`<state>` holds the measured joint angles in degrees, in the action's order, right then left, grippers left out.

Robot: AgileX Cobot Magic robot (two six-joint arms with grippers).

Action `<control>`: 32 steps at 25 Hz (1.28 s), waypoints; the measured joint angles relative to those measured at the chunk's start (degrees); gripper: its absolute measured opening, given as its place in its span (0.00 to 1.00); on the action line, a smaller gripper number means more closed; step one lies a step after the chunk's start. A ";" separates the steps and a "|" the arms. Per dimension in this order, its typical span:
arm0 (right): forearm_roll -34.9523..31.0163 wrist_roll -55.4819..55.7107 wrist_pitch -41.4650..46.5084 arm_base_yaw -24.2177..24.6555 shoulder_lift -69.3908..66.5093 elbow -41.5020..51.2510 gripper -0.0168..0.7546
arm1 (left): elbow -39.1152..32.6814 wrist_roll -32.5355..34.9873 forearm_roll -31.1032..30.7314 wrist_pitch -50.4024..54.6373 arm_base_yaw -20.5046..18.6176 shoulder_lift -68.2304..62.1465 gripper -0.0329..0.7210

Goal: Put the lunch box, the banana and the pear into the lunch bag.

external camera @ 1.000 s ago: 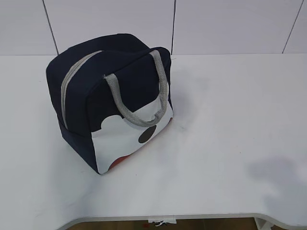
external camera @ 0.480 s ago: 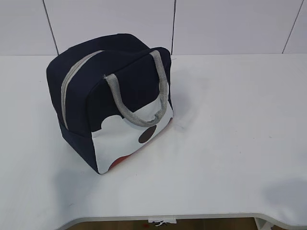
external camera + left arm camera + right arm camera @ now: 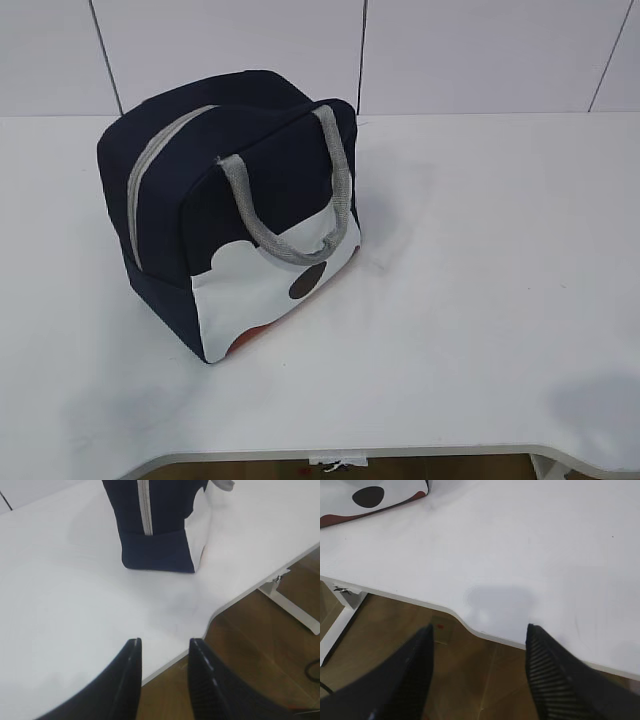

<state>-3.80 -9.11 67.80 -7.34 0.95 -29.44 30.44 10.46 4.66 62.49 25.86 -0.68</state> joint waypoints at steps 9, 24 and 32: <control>1.85 0.00 -1.21 0.00 0.00 0.82 0.60 | -0.30 -2.61 -2.14 1.05 0.00 0.00 0.37; 2.39 0.00 -1.33 3.43 0.00 0.82 0.60 | -0.30 -2.83 -2.03 1.05 -24.37 0.00 0.37; 2.39 0.00 -1.43 3.43 0.00 0.82 0.60 | -0.30 -2.83 -2.03 1.05 -24.37 0.00 0.37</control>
<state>-1.41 -9.11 66.36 -3.90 0.95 -28.61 30.15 7.63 2.63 63.53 1.49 -0.68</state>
